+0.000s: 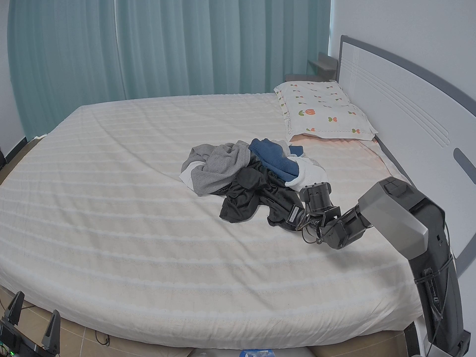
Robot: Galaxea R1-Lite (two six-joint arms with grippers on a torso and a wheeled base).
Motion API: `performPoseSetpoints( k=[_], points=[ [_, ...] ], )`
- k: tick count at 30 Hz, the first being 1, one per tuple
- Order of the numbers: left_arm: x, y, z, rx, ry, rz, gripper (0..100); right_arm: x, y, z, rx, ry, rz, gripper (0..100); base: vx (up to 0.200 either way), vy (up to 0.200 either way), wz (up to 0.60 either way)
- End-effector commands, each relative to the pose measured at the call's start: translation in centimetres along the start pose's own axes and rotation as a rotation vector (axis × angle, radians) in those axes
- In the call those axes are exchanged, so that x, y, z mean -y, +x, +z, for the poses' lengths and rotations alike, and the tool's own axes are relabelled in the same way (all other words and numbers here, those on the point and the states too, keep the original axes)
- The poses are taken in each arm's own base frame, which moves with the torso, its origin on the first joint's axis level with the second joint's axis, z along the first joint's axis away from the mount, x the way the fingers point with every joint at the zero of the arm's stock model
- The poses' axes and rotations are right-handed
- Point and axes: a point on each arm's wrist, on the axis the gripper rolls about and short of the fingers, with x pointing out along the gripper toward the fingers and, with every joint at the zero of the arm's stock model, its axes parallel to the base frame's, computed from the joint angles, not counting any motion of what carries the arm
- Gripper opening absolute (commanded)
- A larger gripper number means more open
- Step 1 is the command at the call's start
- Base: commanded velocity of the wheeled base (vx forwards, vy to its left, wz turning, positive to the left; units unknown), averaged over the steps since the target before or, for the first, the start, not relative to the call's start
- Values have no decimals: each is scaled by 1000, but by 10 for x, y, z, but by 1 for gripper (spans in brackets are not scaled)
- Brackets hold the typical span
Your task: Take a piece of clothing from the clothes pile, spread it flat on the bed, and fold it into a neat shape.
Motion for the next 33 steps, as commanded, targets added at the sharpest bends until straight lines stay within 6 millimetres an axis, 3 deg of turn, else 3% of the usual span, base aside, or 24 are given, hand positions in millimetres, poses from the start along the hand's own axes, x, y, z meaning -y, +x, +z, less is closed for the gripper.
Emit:
performPoseSetpoints(
  k=[1,3,4,5,6,8,14,20,26,31,32,33],
  points=[
    [0,0,-5,-3,-1,1,100,-3,-71,27,34,26,109,0,0,0,0],
    [0,0,-5,-3,-1,1,100,1,-90,28,28,26,135,0,0,0,0],
    [0,0,-5,-3,-1,1,100,4,-111,29,30,29,167,0,0,0,0],
    [0,0,-5,-3,-1,1,100,4,-115,29,27,29,173,0,0,0,0],
    [0,0,-5,-3,-1,1,100,6,-140,31,31,29,213,0,0,0,0],
    [0,0,-5,-3,-1,1,100,8,-170,33,21,24,266,0,0,0,0],
    [0,0,-5,-3,-1,1,100,4,-235,32,23,4,355,0,0,0,0],
    [0,0,-4,2,7,-7,100,2,-305,46,96,7,480,0,0,0,0],
    [0,1,-4,-8,7,-13,100,1,-359,60,141,10,584,0,0,0,0],
    [0,0,-4,8,42,-12,100,-1,-380,67,177,13,644,0,0,0,0],
    [0,-1,4,35,26,-21,100,-4,-385,73,204,19,665,0,0,0,0],
    [0,-2,26,87,-14,-27,100,-6,-390,79,224,25,687,0,0,0,0]
  ],
)
